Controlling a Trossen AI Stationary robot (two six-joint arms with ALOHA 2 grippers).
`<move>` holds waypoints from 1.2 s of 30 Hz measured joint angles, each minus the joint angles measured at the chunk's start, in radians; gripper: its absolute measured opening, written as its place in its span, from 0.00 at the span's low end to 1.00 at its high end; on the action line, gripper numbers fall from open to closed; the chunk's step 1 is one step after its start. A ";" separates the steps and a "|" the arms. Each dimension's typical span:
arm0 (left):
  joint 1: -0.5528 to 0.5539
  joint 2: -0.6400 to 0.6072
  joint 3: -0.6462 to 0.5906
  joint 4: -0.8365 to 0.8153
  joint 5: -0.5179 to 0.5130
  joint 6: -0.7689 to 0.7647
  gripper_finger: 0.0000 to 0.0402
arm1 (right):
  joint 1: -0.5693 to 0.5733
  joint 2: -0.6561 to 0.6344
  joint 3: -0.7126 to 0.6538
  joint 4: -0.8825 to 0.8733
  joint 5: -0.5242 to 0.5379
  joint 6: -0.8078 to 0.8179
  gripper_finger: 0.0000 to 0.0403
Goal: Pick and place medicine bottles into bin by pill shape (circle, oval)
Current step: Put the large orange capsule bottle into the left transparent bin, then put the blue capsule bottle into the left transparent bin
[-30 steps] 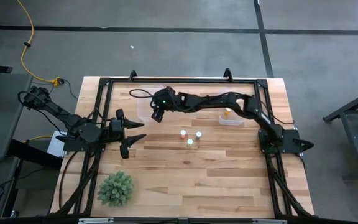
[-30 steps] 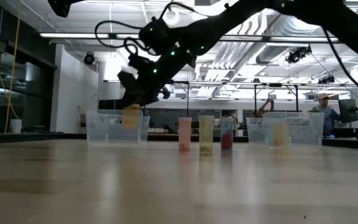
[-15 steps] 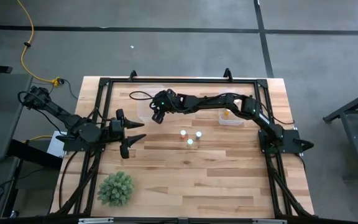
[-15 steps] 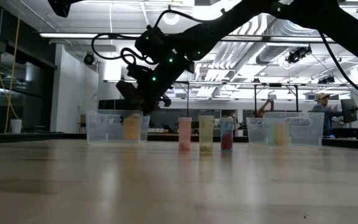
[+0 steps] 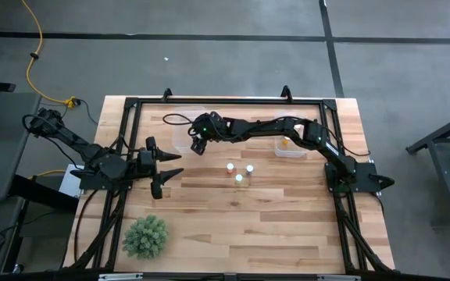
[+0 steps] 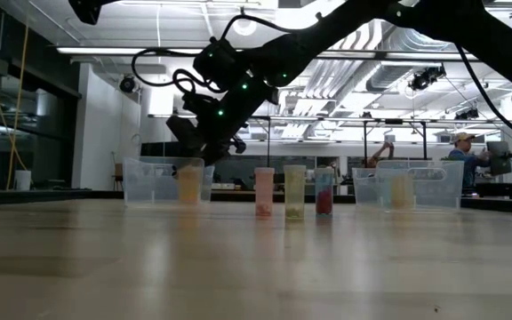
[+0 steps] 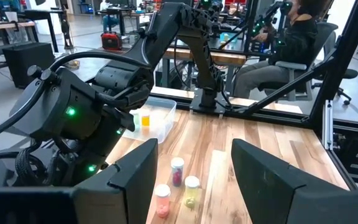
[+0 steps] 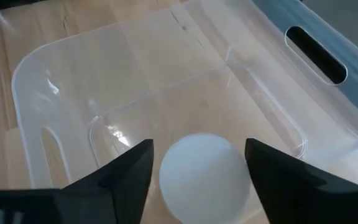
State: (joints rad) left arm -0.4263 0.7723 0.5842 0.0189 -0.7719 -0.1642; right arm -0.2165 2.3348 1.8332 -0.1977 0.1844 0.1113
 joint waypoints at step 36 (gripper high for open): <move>0.249 0.029 -0.259 0.569 0.407 0.227 0.49 | 0.312 -1.096 -1.129 0.512 0.096 -0.075 0.67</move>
State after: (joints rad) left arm -0.1774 0.8013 0.3257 0.5876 -0.3652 0.0630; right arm 0.0951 1.2388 0.7042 0.3140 0.2801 0.0366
